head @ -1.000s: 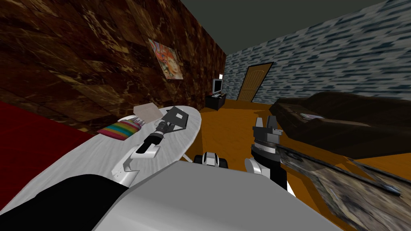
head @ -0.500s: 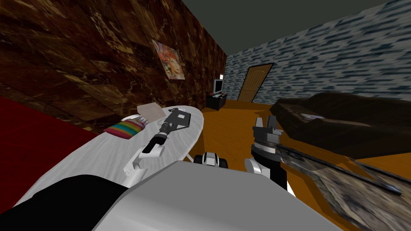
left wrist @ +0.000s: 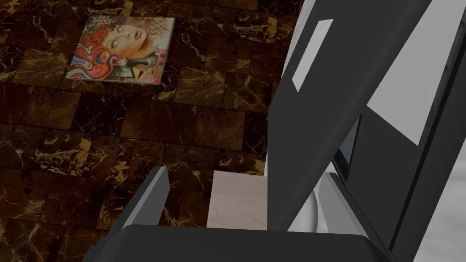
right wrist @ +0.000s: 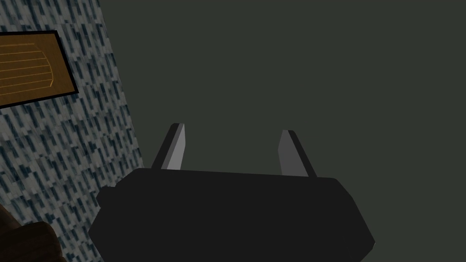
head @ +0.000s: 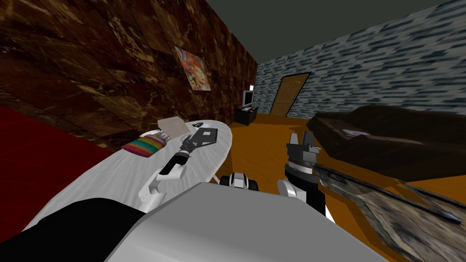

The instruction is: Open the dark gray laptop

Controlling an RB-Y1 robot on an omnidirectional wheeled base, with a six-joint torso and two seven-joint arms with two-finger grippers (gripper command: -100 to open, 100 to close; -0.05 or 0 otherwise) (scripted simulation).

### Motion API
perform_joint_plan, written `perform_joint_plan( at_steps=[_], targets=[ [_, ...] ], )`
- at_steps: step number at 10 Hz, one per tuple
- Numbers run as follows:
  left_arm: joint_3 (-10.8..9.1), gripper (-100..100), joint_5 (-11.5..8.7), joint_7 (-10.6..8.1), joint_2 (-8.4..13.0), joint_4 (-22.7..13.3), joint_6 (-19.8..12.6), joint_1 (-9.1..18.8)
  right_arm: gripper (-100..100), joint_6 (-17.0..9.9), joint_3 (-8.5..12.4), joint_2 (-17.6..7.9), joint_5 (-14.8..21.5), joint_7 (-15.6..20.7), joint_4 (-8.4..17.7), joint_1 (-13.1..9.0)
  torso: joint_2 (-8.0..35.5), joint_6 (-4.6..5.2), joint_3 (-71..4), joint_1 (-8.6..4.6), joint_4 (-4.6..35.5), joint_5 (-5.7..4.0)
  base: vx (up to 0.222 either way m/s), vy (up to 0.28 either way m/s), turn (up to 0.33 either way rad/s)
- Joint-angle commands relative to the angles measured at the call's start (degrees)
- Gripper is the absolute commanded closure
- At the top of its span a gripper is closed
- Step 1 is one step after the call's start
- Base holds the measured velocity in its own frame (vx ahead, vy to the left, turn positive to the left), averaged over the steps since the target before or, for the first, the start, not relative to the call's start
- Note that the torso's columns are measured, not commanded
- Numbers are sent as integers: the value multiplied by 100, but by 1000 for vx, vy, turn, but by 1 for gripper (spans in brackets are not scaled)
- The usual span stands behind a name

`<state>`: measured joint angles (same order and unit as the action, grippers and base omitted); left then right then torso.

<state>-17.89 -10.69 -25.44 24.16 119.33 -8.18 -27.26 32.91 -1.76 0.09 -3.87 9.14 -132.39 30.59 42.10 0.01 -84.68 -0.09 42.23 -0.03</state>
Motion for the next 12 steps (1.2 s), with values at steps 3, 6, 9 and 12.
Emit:
perform_joint_plan(
  at_steps=[3,6,9,12],
  targets=[
    [-189,-100,-132,-210,200,644,-385,-312,0,0,0,0,0,0,0,0,27,-2,17,11,8,4,23,-7,25],
    [-251,-100,-179,-272,266,830,-466,-421,0,0,0,0,0,0,0,0,17,-1,11,8,5,3,19,-5,17],
    [-254,0,-181,-280,268,845,-489,-424,0,0,0,0,0,0,0,-1,21,-1,13,10,6,4,0,0,0],
    [-254,0,-181,-280,268,845,-489,-424,0,0,0,0,0,0,0,-1,18,-1,11,8,5,3,0,0,0]
  ],
)
